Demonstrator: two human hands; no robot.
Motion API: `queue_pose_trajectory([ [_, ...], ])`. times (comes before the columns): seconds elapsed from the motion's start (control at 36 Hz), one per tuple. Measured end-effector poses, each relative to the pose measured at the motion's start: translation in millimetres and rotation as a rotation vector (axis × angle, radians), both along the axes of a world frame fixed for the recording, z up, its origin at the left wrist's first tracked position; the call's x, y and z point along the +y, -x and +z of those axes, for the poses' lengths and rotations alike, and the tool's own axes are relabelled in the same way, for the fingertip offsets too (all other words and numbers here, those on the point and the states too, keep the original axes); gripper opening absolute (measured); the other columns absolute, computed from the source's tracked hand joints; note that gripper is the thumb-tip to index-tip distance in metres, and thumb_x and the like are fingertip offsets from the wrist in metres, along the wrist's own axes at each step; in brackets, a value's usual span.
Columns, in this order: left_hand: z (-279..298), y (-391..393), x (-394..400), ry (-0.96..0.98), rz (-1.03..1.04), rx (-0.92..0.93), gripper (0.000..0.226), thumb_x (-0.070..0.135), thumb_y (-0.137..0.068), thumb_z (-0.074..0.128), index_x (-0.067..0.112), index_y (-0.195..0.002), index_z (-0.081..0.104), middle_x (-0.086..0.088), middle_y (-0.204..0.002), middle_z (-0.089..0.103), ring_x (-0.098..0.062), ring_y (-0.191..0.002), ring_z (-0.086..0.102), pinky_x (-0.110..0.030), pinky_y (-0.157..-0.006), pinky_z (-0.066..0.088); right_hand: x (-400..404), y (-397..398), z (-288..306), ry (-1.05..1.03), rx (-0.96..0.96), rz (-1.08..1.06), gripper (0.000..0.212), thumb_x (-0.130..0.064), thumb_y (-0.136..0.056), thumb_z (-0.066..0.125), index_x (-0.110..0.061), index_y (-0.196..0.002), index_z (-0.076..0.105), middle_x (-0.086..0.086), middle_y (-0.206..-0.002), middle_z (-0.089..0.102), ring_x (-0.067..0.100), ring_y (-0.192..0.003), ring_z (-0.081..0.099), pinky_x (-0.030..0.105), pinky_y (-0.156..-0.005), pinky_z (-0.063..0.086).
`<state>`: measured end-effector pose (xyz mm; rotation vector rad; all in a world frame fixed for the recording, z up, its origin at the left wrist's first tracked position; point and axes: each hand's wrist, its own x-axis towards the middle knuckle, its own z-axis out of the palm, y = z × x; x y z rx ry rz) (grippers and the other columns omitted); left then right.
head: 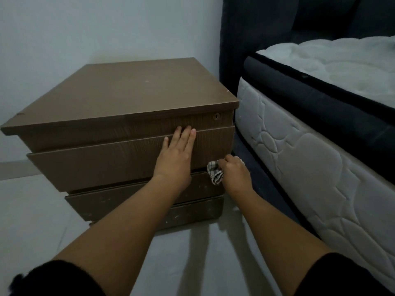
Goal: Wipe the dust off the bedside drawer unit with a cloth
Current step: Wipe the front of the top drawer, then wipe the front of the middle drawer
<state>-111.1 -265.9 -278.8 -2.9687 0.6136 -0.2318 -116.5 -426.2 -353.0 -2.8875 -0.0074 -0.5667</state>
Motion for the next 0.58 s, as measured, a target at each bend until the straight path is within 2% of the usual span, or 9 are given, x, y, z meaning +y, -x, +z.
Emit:
queue_pose_trajectory([
  [0.08,2,1,-1,0.008,-0.006,0.012,0.099,0.020,-0.086,0.058,0.012,-0.151,-0.016,-0.002,-0.161,-0.014,-0.023,-0.149,-0.012,-0.044,-0.122,0.005,1,4,5,0.013,0.109,-0.011,0.033,0.002,-0.087,0.046,-0.006,-0.115,0.061,0.014,-0.114,0.056,0.031,-0.106,0.050,0.036,-0.079,0.042],
  [0.22,2,9,10,0.098,-0.025,0.036,0.093,0.021,-0.087,0.054,0.015,-0.152,-0.012,-0.001,-0.160,-0.018,-0.021,-0.149,-0.016,-0.048,-0.120,0.002,16,13,17,0.033,0.120,0.016,0.018,-0.003,-0.088,0.051,-0.009,-0.103,0.059,0.011,-0.109,0.057,0.028,-0.101,0.053,0.031,-0.073,0.039],
  [0.28,-10,18,26,0.138,-0.044,0.028,0.089,0.018,-0.089,0.052,0.016,-0.153,-0.010,0.000,-0.159,-0.021,-0.019,-0.148,-0.018,-0.046,-0.120,-0.001,24,17,20,0.033,0.171,0.042,0.021,0.000,-0.085,0.054,-0.011,-0.103,0.057,0.009,-0.108,0.057,0.026,-0.100,0.054,0.027,-0.070,0.035],
  [0.36,-39,34,61,0.167,-0.040,0.067,0.085,0.013,-0.091,0.049,0.018,-0.153,-0.009,0.003,-0.159,-0.021,-0.016,-0.148,-0.018,-0.042,-0.121,-0.002,39,20,22,-0.016,0.305,0.087,0.032,0.008,-0.078,0.056,-0.012,-0.102,0.054,0.010,-0.110,0.059,0.026,-0.096,0.057,0.028,-0.071,0.042],
  [0.44,-66,43,100,0.167,0.077,0.158,0.081,0.012,-0.093,0.046,0.017,-0.154,-0.007,0.003,-0.160,-0.017,-0.015,-0.149,-0.015,-0.038,-0.121,0.000,58,19,22,-0.040,0.434,0.109,0.047,0.010,-0.075,0.061,-0.018,-0.112,0.053,0.008,-0.117,0.059,0.026,-0.102,0.058,0.035,-0.080,0.054],
  [0.58,-83,44,156,0.167,0.346,0.298,0.078,0.014,-0.093,0.045,0.014,-0.154,-0.004,-0.001,-0.162,-0.006,-0.018,-0.150,-0.007,-0.040,-0.121,0.005,99,13,20,-0.046,0.551,0.175,0.064,0.009,-0.081,0.055,-0.024,-0.134,0.044,0.012,-0.129,0.056,0.029,-0.109,0.058,0.039,-0.083,0.056],
])
